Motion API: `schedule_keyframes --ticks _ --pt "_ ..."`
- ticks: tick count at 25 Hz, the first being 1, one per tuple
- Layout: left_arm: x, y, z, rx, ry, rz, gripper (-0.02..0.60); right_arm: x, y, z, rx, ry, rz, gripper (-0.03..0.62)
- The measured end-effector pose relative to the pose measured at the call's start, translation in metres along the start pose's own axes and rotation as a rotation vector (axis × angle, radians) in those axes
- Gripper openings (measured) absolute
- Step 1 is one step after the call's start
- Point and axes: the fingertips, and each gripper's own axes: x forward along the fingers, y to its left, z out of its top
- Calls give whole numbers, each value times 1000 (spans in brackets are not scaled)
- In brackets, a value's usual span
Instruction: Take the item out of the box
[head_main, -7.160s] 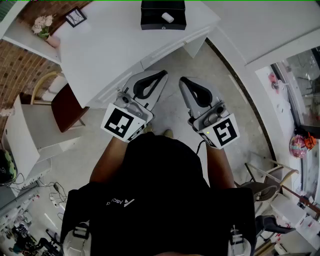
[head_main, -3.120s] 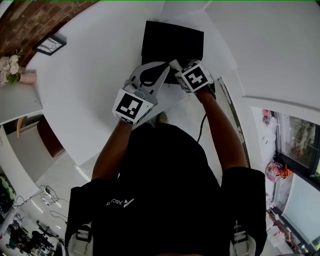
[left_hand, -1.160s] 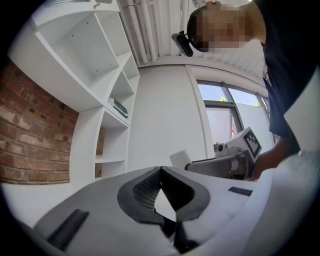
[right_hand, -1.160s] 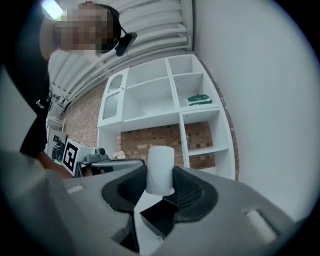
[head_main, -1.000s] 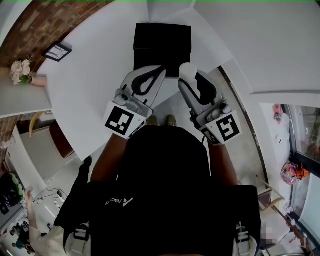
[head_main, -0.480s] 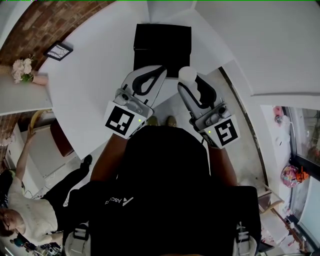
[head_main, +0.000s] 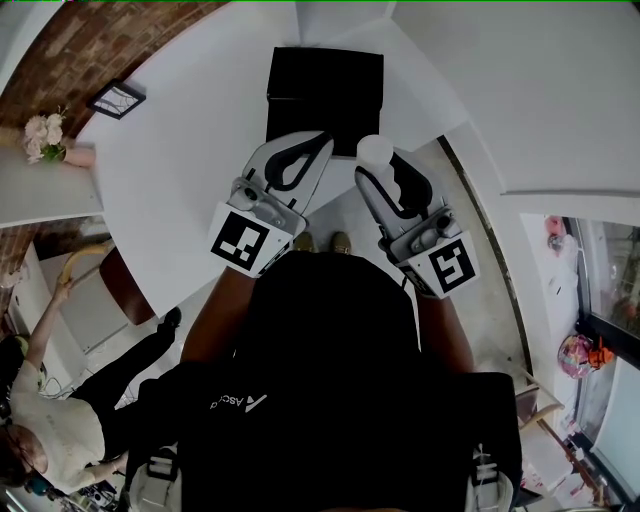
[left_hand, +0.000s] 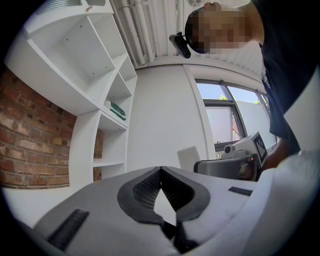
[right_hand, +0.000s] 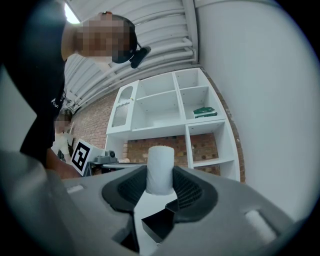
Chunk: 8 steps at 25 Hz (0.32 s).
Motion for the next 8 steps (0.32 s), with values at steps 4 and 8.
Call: schedule_keyframes --ticks 4,8 --pt "0 2 -2 -2 6 8 -2 2 -1 0 1 2 9 164" --pt "3 6 3 -4 -25 18 -2 6 -2 0 2 1 15 164"
